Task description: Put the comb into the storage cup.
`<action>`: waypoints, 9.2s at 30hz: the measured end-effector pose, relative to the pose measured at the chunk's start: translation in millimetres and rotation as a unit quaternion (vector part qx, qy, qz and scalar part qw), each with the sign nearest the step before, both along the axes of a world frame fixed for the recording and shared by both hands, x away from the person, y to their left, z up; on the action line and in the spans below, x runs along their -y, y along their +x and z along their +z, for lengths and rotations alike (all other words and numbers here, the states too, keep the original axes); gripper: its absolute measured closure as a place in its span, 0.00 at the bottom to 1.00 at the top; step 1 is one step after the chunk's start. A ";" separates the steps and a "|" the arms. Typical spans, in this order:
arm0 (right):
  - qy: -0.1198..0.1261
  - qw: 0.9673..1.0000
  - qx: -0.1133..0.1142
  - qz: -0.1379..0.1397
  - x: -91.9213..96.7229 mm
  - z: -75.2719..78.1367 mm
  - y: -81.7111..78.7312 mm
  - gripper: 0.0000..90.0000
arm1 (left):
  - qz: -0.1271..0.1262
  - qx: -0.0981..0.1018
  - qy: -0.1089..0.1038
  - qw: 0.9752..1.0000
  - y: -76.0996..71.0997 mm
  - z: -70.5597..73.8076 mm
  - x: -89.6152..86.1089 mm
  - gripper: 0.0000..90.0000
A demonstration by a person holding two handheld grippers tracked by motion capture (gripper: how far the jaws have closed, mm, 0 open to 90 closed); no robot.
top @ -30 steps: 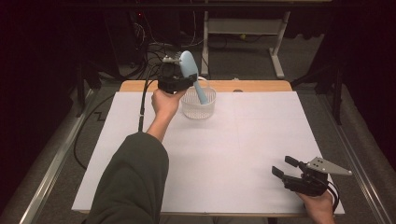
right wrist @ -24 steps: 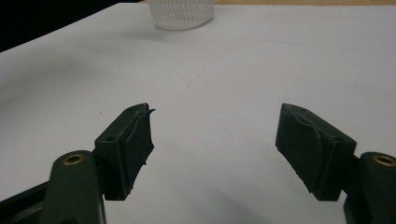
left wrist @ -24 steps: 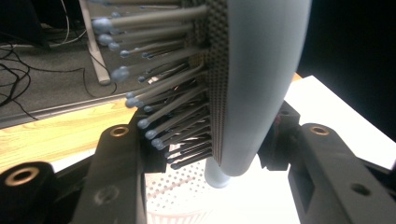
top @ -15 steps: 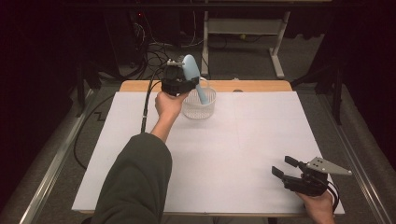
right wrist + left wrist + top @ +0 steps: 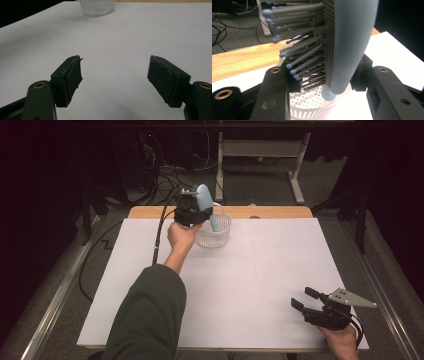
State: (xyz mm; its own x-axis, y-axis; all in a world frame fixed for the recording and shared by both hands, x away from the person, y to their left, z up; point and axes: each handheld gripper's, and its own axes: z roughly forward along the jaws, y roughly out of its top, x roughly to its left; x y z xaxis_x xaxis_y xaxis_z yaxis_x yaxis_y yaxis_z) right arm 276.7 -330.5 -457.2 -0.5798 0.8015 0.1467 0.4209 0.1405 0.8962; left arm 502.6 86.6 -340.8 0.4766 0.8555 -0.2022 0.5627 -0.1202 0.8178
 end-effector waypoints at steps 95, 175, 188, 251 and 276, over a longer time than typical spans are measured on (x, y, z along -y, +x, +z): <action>0.000 1.000 -0.011 0.006 -0.9 -2.2 1.8 0.31 | -0.024 -0.051 0.026 0.998 11.2 -22.8 -5.0 0.22; -0.005 1.000 -0.007 0.004 -2.3 -1.0 0.5 0.31 | -0.019 -0.031 0.010 0.999 -19.6 -28.0 -39.7 0.15; -0.005 1.000 -0.007 0.003 -2.5 -1.0 0.4 0.31 | -0.017 -0.017 0.004 1.000 -27.2 -29.1 -49.3 0.15; -0.004 1.000 -0.005 -0.001 -3.0 -1.0 0.8 0.30 | -0.023 0.003 0.006 1.000 -63.3 -26.8 -84.1 0.15; -0.004 1.000 -0.006 -0.002 -3.3 -1.1 0.8 0.30 | -0.025 0.009 0.005 1.000 -74.7 -29.6 -92.6 0.15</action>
State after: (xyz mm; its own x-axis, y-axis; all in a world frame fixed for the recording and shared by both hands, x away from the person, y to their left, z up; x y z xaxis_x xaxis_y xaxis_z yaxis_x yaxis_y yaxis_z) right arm 277.5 -327.2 -458.3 -0.5750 0.8048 0.1473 0.4329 0.1465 0.8895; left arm 428.0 179.2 -370.4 0.5220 0.8327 -0.1847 0.5404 -0.1553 0.8270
